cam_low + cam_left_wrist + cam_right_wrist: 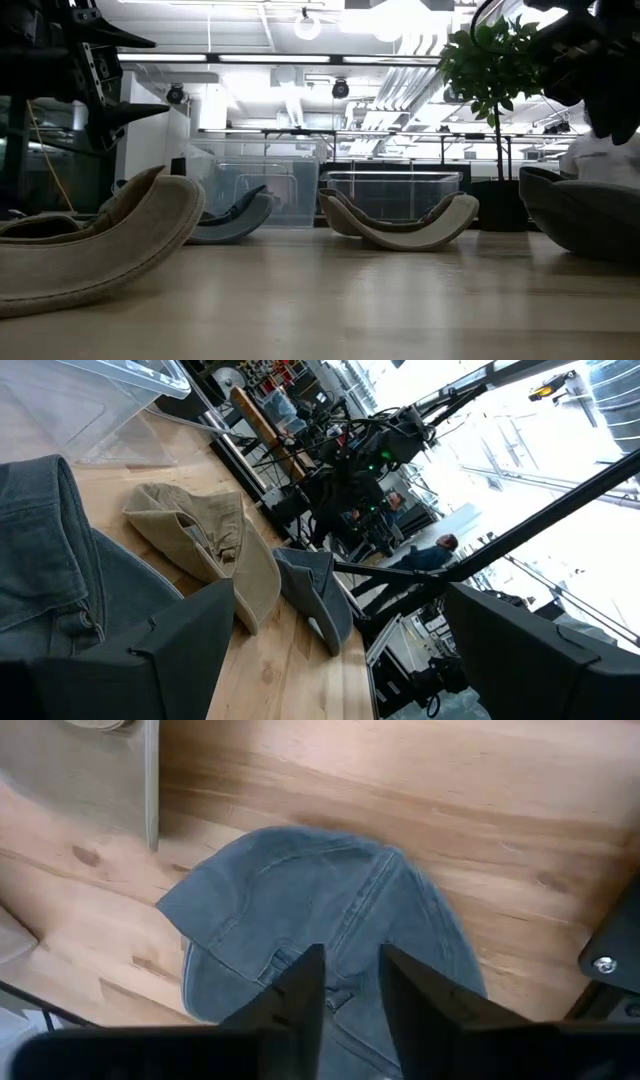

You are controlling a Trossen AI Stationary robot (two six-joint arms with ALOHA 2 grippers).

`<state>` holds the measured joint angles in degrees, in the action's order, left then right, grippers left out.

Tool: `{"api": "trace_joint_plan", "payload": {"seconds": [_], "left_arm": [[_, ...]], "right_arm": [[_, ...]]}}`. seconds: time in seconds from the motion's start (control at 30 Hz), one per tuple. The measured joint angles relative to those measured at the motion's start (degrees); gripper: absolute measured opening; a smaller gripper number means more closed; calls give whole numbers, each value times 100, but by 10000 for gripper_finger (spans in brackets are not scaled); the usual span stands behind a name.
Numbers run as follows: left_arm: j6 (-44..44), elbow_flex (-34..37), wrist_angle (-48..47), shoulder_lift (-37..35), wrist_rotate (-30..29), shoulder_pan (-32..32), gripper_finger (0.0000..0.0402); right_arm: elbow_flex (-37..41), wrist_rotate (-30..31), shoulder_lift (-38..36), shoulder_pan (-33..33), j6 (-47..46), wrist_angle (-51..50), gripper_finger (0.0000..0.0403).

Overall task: Pick & Place hat
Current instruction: Put the bottom gray cap into the transparent bin

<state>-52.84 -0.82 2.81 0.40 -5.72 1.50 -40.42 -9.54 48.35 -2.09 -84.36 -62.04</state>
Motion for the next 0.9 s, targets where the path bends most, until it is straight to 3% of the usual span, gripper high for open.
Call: {"api": "trace_joint_plan", "payload": {"seconds": [0.2,0.4,0.9], "left_arm": [[-1,0,0,1,2,2,340],[-1,0,0,0,6,1,340],[0,0,0,-1,20,0,340]], "right_arm": [[0,-103,395,-180,-387,66,182],[0,-843,692,-391,-927,88,247],[0,-1258,720,-1233,-2382,-426,259]]}}
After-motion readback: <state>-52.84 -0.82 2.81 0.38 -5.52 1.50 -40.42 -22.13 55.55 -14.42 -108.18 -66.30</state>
